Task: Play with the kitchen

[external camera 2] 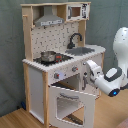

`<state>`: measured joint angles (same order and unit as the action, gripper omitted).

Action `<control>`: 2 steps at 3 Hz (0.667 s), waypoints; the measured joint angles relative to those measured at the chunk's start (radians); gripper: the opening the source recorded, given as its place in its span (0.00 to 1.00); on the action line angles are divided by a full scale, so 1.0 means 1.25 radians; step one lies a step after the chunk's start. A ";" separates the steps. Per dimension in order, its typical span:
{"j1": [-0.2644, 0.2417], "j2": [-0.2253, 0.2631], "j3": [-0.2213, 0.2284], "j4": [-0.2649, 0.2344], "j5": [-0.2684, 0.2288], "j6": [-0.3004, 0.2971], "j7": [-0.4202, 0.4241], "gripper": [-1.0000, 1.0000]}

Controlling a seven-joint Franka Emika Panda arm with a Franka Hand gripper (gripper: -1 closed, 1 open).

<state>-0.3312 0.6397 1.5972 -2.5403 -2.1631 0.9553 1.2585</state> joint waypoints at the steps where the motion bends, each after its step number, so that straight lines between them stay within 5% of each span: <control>1: -0.016 0.000 -0.023 0.009 -0.028 0.052 0.047 1.00; 2: -0.024 0.001 -0.058 0.009 -0.036 0.091 0.124 1.00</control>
<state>-0.3613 0.6405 1.5246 -2.5295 -2.2076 1.0684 1.4135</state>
